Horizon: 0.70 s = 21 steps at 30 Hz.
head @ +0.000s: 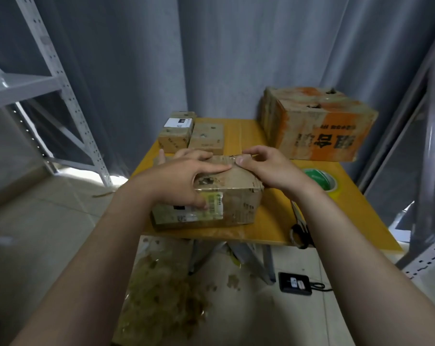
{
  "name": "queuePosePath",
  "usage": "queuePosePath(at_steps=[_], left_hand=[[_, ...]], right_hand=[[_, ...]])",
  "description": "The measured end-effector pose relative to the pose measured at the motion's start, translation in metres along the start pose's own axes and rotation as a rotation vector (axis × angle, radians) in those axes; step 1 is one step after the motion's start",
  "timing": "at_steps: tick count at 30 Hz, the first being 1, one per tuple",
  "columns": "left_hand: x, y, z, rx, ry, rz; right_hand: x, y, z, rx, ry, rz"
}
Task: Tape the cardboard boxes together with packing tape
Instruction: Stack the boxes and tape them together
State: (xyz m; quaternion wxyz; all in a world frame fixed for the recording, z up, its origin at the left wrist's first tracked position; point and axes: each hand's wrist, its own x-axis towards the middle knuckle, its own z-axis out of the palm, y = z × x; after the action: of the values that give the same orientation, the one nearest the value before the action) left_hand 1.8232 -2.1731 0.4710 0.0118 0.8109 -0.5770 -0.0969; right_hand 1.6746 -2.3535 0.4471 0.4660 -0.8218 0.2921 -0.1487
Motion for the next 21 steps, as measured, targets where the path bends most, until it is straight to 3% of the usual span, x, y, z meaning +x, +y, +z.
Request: queuePosePath(at_steps=[3,5,7,10,15,17,19,21], left_hand=[[-0.003,-0.003,-0.002,-0.028,0.003,-0.051],[-0.006,-0.002,-0.003,-0.054,0.034,-0.093],[-0.008,0.002,-0.004,-0.067,0.123,-0.149],[-0.009,0.005,-0.011,-0.069,0.309,-0.326],[0.001,0.024,0.0,-0.238,0.176,-0.464],[0.007,0.043,0.011,-0.236,0.145,-0.496],[0.016,0.053,0.018,-0.13,0.179,-0.53],[0.02,0.056,0.019,-0.057,0.231,-0.531]], right_hand=[[0.002,0.001,-0.004,-0.024,0.086,-0.01],[0.004,0.009,-0.014,-0.19,0.153,0.026],[0.003,0.019,-0.02,-0.321,0.19,0.086],[-0.001,0.021,-0.018,-0.25,0.206,0.009],[-0.004,0.005,-0.002,-0.135,0.148,-0.091],[-0.004,0.006,-0.007,-0.256,0.268,-0.017],[-0.006,0.01,-0.018,-0.533,0.368,0.131],[-0.009,0.018,-0.028,-0.729,0.311,0.329]])
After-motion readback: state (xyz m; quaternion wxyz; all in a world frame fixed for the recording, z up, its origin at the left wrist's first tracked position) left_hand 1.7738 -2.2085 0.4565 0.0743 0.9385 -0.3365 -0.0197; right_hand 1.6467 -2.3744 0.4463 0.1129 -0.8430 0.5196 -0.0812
